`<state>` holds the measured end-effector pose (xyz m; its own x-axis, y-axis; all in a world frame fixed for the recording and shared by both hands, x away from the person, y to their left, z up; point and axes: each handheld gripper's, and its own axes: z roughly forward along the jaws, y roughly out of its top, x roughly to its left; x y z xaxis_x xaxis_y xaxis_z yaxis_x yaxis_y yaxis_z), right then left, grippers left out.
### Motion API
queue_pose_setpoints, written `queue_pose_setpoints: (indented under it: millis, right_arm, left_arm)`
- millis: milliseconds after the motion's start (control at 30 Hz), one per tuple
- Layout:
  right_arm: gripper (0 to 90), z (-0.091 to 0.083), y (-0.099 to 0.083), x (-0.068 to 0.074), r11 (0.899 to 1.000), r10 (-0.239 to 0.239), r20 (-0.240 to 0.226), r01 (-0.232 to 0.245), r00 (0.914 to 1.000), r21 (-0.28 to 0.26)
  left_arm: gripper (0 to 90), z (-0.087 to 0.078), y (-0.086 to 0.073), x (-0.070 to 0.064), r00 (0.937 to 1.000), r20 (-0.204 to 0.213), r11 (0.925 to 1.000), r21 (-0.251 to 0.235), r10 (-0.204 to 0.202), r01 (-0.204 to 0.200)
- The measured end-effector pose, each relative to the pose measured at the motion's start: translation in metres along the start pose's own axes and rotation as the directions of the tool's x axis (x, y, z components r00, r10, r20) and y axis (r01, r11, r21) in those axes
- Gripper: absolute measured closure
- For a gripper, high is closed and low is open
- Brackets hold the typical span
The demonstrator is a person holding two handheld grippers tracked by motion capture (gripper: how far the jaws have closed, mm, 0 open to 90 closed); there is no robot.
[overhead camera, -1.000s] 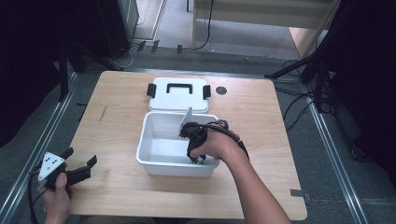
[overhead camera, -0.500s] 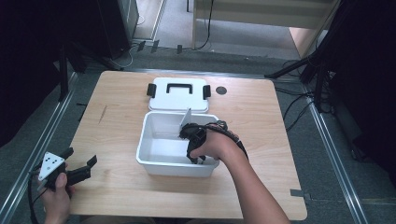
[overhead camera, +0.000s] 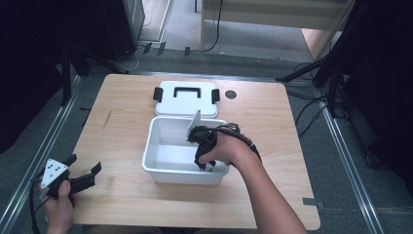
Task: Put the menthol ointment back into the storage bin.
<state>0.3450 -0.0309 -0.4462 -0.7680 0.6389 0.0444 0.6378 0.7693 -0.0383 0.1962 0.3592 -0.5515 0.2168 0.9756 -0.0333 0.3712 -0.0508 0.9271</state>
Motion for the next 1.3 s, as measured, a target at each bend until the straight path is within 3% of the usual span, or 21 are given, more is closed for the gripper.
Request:
queue_pose_setpoints:
  millis: [300, 867, 1067, 1300]
  right_arm:
    - [31.3, -0.026, -0.003, 0.003, 0.999, -0.006, 0.017, 0.006, 0.9998, -0.037]
    - [29.5, -0.074, -0.008, 0.006, 0.995, -0.005, 0.043, 0.009, 0.999, -0.098]
    - [29.5, -0.087, -0.015, 0.0, 0.993, 0.002, 0.052, 0.005, 0.9987, -0.12]
    - [29.1, -0.095, -0.03, -0.012, 0.992, 0.042, 0.053, -0.035, 0.9977, -0.123]
  left_arm:
    - [8.2, 0.0, 0.0, 0.0, 1.0, -0.002, 1.0, 0.002, 0.0, 0.0]
    - [8.2, 0.001, 0.0, -0.001, 1.0, 0.001, 1.0, 0.004, 0.008, -0.008]
    - [8.2, 0.001, 0.0, -0.001, 1.0, 0.0, 0.9999, 0.004, 0.01, -0.01]
    - [8.2, 0.001, 0.0, -0.001, 0.9999, 0.002, 0.9999, 0.008, 0.012, -0.012]
